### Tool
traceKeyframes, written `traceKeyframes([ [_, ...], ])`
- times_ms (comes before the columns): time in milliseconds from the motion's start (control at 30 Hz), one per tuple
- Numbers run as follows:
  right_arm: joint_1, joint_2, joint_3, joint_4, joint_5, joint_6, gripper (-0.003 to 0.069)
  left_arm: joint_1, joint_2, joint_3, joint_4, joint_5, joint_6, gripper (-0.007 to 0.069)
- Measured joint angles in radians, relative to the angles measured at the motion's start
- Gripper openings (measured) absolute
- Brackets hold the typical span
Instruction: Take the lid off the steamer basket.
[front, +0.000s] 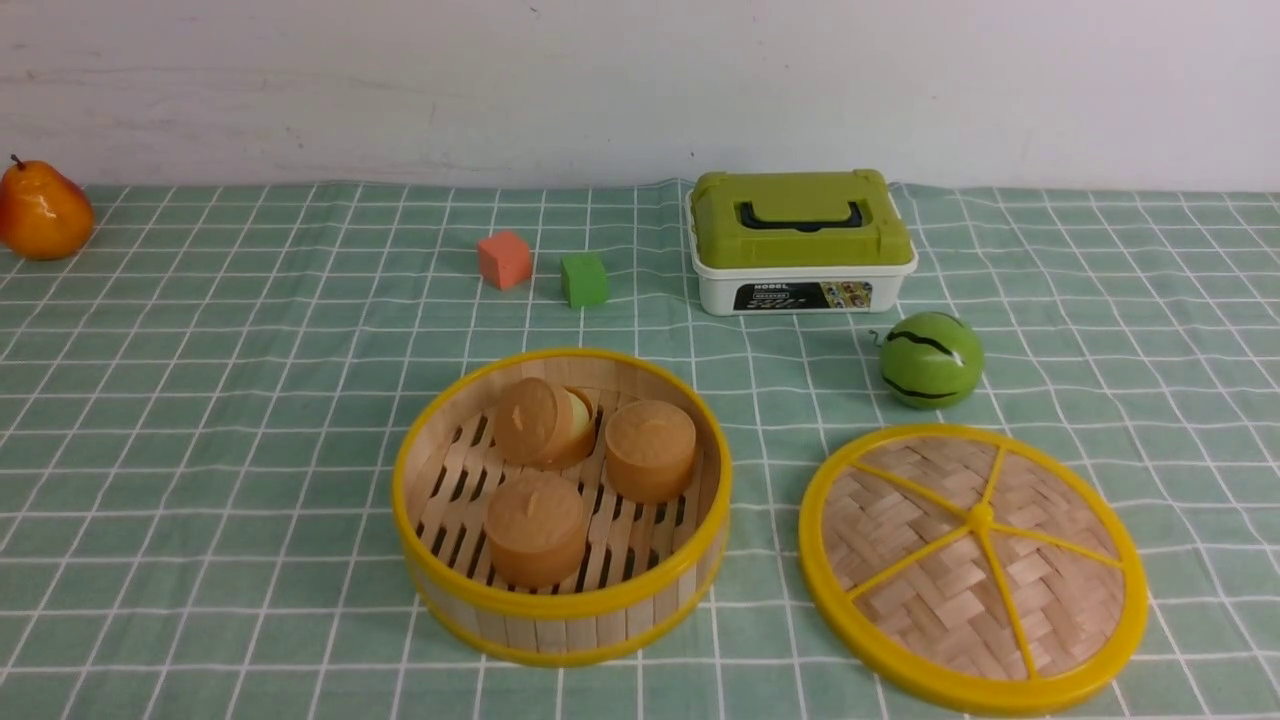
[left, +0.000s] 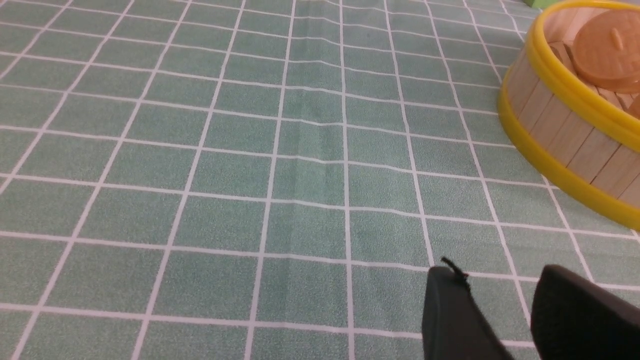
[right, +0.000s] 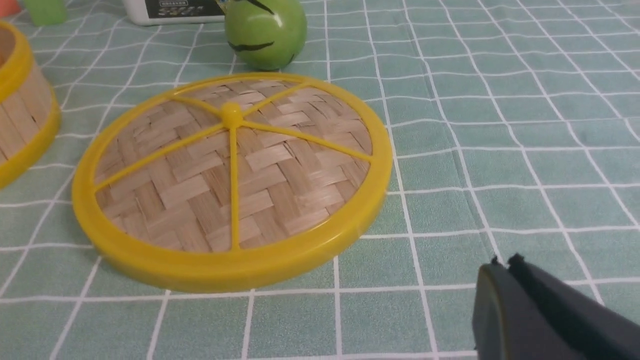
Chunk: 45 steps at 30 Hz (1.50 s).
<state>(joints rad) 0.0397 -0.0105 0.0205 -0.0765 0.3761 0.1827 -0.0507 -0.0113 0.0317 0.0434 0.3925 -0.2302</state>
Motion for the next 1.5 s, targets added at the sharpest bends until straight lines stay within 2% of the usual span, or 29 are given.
traceKeyframes([
  [233,-0.040,0.001,0.000,-0.002,0.001,0.001,-0.0025,0.000,0.000,0.000,0.000,0.000,0.000,0.0239],
  [1500,-0.020,0.001,-0.002,-0.001,0.006,0.004,-0.0016,0.000,0.000,0.000,0.000,0.000,0.000,0.0239],
])
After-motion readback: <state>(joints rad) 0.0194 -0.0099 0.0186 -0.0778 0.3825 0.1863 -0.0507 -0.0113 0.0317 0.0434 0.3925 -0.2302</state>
